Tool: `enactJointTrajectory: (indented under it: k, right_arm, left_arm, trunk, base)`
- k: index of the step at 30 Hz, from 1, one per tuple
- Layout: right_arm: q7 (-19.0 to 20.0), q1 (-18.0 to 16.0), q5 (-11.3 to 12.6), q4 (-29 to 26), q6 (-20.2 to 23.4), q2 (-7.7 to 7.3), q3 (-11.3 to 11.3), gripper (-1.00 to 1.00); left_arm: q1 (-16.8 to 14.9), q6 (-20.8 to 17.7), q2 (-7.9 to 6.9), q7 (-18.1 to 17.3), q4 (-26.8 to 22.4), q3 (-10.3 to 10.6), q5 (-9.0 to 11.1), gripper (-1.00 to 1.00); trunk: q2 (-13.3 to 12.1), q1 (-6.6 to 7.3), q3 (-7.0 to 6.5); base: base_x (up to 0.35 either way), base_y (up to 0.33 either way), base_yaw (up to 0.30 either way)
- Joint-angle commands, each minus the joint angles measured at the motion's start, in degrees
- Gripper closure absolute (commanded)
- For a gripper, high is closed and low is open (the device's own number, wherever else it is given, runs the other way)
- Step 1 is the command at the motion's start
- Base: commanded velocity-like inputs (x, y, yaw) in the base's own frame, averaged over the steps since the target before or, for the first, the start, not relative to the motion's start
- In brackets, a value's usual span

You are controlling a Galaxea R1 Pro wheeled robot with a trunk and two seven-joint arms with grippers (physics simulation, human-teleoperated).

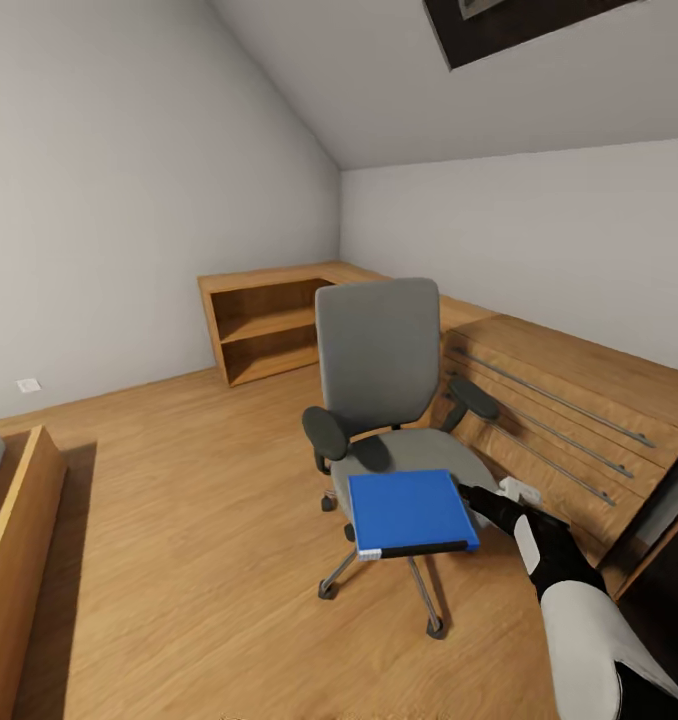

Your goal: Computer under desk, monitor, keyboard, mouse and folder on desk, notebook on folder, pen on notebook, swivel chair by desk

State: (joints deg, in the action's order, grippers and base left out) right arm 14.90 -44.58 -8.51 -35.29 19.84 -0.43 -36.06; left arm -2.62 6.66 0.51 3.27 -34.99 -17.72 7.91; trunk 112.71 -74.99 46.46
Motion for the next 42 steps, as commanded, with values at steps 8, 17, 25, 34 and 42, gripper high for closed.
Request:
enactJointTrajectory:
  k: [8, 17, 25, 34, 42]
  right_arm:
    - [0.64, -0.05, -0.55, -0.05, 0.17, 0.03, -0.4, -1.0]
    - [1.62, 0.02, -0.54, -0.04, 0.03, -0.03, -0.41, -1.0]
    - [6.91, 0.02, -0.66, 0.03, 0.05, -0.08, -0.42, -1.0]
    - [21.41, 4.11, 0.72, 0.07, 0.7, -3.33, -0.83, -1.0]
    - [30.45, 5.53, 3.35, 0.57, 0.86, -5.41, -0.85, -1.0]
  left_arm:
    - [-0.02, 0.28, 0.02, 0.03, 0.03, -0.03, 0.53, -1.0]
    - [-0.02, 0.34, 0.02, 0.05, 0.85, 0.03, 0.44, -1.0]
    - [-0.02, 0.29, 0.02, 0.3, 0.89, -0.03, 0.55, -1.0]
    - [-0.02, 0.28, 0.1, 0.16, 0.89, -0.03, 0.54, -1.0]
    - [-0.02, 0.33, 0.17, 0.11, 0.89, -0.06, 0.51, -1.0]
  trunk:
    - [0.03, 0.03, 0.01]
    - [0.03, 0.03, -0.42]
    - [0.03, 0.03, -0.63]
    - [2.43, -1.29, 0.44]
    - [5.64, -3.05, 1.88]
  base:
    - [-0.228, 0.202, -0.257]
    - [-0.21, 0.018, -0.219]
    - [-0.01, 0.0, -0.067]
    - [0.0, 0.0, -0.001]
    - [0.0, 0.0, 0.0]
